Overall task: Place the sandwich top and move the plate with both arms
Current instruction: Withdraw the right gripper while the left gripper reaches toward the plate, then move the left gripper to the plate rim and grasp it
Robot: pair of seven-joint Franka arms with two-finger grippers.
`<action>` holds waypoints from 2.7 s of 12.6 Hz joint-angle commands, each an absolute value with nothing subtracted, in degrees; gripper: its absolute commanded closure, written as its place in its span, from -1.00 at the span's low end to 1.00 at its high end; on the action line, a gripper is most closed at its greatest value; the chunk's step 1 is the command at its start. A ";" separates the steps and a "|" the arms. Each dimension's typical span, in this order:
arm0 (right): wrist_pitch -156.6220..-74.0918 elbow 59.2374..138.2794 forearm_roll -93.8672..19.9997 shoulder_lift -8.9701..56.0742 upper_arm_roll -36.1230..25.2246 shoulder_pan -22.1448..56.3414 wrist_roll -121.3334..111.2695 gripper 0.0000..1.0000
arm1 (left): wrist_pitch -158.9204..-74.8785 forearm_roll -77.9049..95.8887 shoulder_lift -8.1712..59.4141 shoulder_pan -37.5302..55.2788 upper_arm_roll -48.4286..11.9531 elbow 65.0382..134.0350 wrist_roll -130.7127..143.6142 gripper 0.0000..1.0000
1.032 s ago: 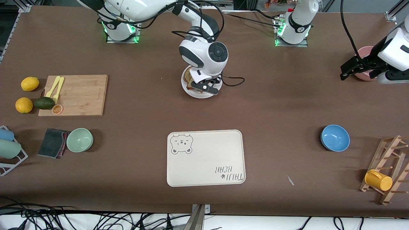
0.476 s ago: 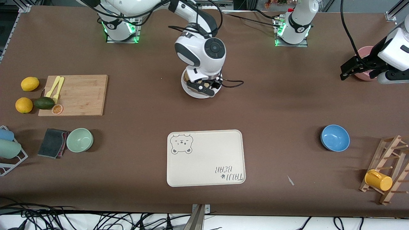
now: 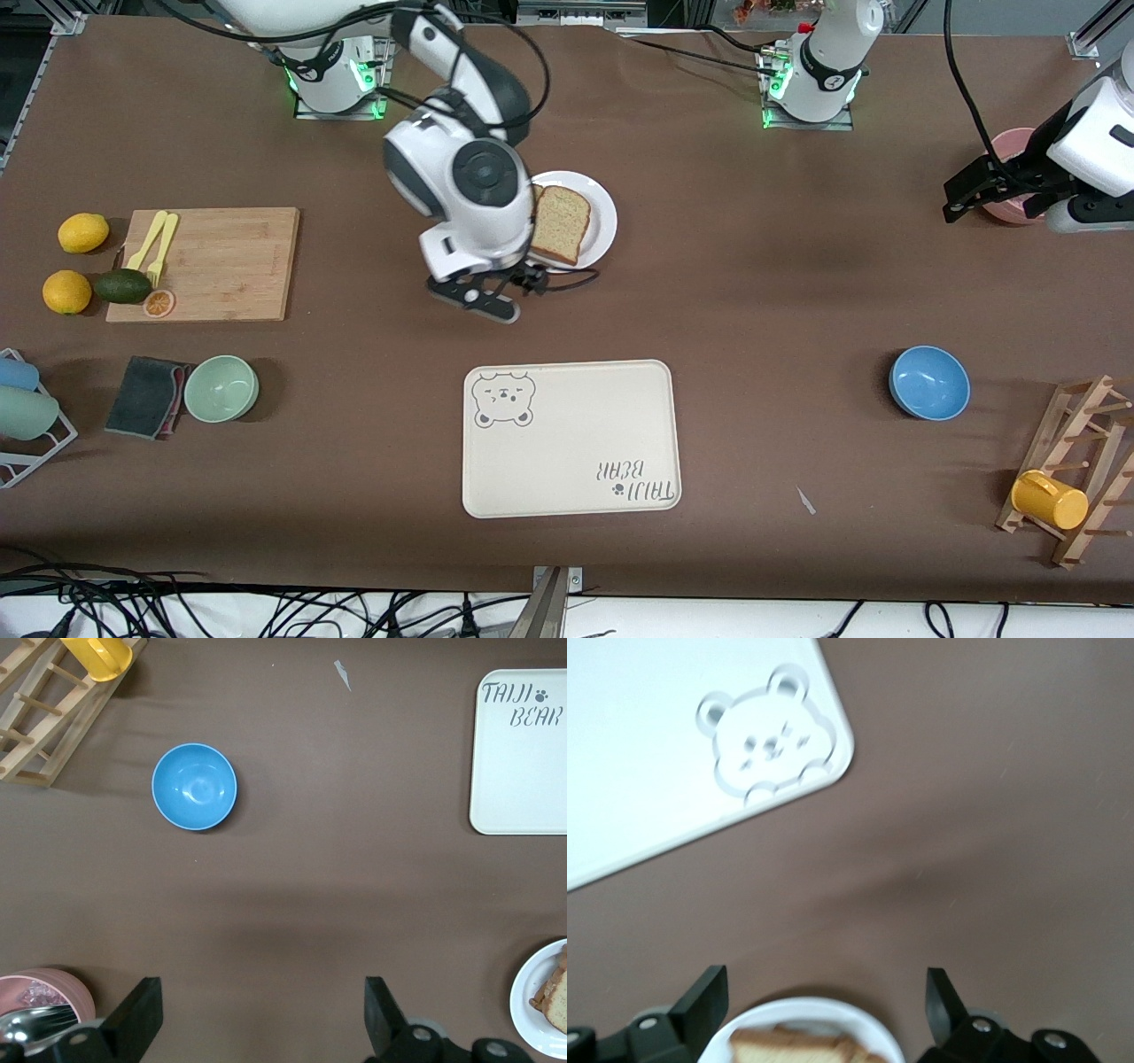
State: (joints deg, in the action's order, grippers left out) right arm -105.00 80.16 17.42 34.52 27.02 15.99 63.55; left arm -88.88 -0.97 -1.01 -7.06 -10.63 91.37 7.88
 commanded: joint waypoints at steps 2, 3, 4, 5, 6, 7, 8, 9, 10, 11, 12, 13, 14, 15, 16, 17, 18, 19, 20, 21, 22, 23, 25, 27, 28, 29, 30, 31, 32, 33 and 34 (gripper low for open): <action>-102.40 82.35 16.70 32.08 27.25 9.43 51.46 -0.97 | -87.54 0.44 -0.44 -7.03 -10.64 89.74 8.88 -1.00; -100.39 82.27 16.70 32.08 27.25 7.32 50.11 -0.98 | -87.45 0.44 -0.53 -6.94 -10.72 89.74 8.96 -1.00; -98.28 82.27 16.70 31.56 27.25 5.12 49.66 -0.98 | -87.45 0.44 -0.53 -6.94 -10.81 89.74 8.96 -1.00; -97.04 82.09 16.61 30.68 27.33 3.18 47.22 -0.98 | -87.45 0.44 -0.53 -6.94 -10.72 89.74 8.96 -1.00; -96.51 81.83 15.05 29.54 27.16 2.21 44.07 -0.99 | -87.45 0.44 -0.44 -6.94 -10.64 89.74 8.88 -1.00; -96.50 81.65 10.68 28.05 26.90 0.54 41.95 -0.99 | -87.45 0.44 -0.44 -7.03 -10.63 89.74 8.70 -1.00; -96.42 81.65 8.37 26.91 26.98 -1.65 39.23 -0.99 | -87.45 0.44 -0.44 -7.03 -10.55 89.74 8.88 -1.00; -96.24 81.65 7.74 26.29 26.98 -2.89 36.33 -0.99 | -87.45 0.35 -0.35 -7.03 -10.63 89.82 8.88 -1.00; -95.72 81.65 7.73 24.80 26.55 -3.77 35.17 -0.99 | -87.36 0.44 -0.26 -7.29 -10.55 90.00 8.35 -1.00; -95.36 81.74 7.73 23.83 25.76 -3.87 35.24 -0.99 | -87.28 0.44 -0.26 -7.29 -10.55 90.35 8.44 -1.00; -94.84 81.74 7.73 23.38 24.01 -4.13 34.72 -0.99 | -87.28 0.44 -0.18 -7.29 -10.63 90.61 8.87 -1.00; -93.35 81.65 7.73 23.12 22.78 -4.22 33.59 -1.00 | -87.28 0.44 0.69 -7.38 -10.55 90.62 8.88 -1.00; -92.47 81.65 7.73 22.16 22.68 -4.39 31.23 -1.00 | -87.28 0.44 1.75 -7.47 -10.55 90.53 8.88 -1.00; -92.37 81.65 7.73 20.41 21.63 -4.48 28.42 -1.00 | -87.36 0.44 2.98 -7.47 -10.55 90.44 8.79 -1.00; -92.46 81.65 7.65 19.61 19.62 -4.57 24.56 -1.00 | -87.36 0.44 3.95 -7.56 -10.55 90.61 8.62 -1.00; -92.37 81.65 7.65 19.43 17.69 -4.57 20.35 -1.00 | -87.36 0.44 4.83 -7.56 -10.63 90.70 8.61 -1.00; -92.29 81.65 7.65 18.55 16.10 -4.57 19.17 -1.00 | -87.36 0.53 5.53 -7.56 -10.63 90.88 8.53 -1.00; -92.20 81.65 7.65 17.67 15.30 -4.57 18.73 -1.00 | -87.36 0.61 6.15 -7.47 -10.63 90.97 8.44 -1.00; -92.20 81.74 7.65 17.23 14.60 -4.57 18.46 -1.00 | -87.45 2.27 6.50 -7.56 -10.63 90.97 8.18 -1.00; -92.20 82.00 7.56 16.53 14.50 -4.57 17.59 -1.00 | -87.45 5.33 7.46 -7.91 -10.55 91.05 8.17 -1.00; -92.20 82.00 7.56 16.35 14.33 -4.57 16.53 -1.00 | -87.89 7.19 7.91 -7.91 -10.46 92.01 8.17 -1.00; -92.46 82.18 7.56 15.74 13.98 -4.74 16.09 -1.00 | -89.72 7.55 7.74 -7.82 -10.46 93.76 8.17 -1.00; -92.46 82.35 3.20 14.15 14.15 -7.98 15.29 -1.00 | -93.76 8.52 6.25 -7.30 -10.55 98.68 8.09 -1.00; -93.07 83.84 1.06 12.40 12.06 -7.83 12.76 -1.00 | -96.49 14.38 5.98 -7.21 -10.46 103.25 6.08 -1.00; -93.16 84.20 1.05 11.78 11.43 -7.56 11.27 -1.00 | -97.37 16.50 5.89 -7.21 -10.46 105.45 3.45 -1.00; -92.73 84.29 1.05 10.91 10.47 -7.56 9.77 -1.00 | -97.73 17.83 5.54 -7.29 -10.46 106.86 1.08 -1.00; -92.46 85.16 1.23 9.59 9.59 -7.38 7.49 -1.00 | -98.87 19.76 5.02 -7.29 -10.46 109.05 -0.51 -1.00; -92.81 86.73 1.75 8.10 8.71 -7.12 4.86 -0.99 | -101.31 21.52 3.97 -7.29 -10.46 112.20 -2.35 -0.93; -93.42 87.71 2.02 7.56 8.18 -7.21 4.05 -0.99 | -104.21 23.53 3.52 -7.12 -10.46 114.76 -4.46 -0.90; -94.04 87.98 2.11 7.47 7.91 -7.12 4.13 -0.99 | -105.89 26.60 3.43 -6.60 -10.46 116.96 -5.27 -0.90; -94.22 88.24 2.11 7.21 7.82 -7.12 4.65 -0.99 | -107.74 30.20 3.34 -5.63 -10.46 119.16 -5.53 -0.90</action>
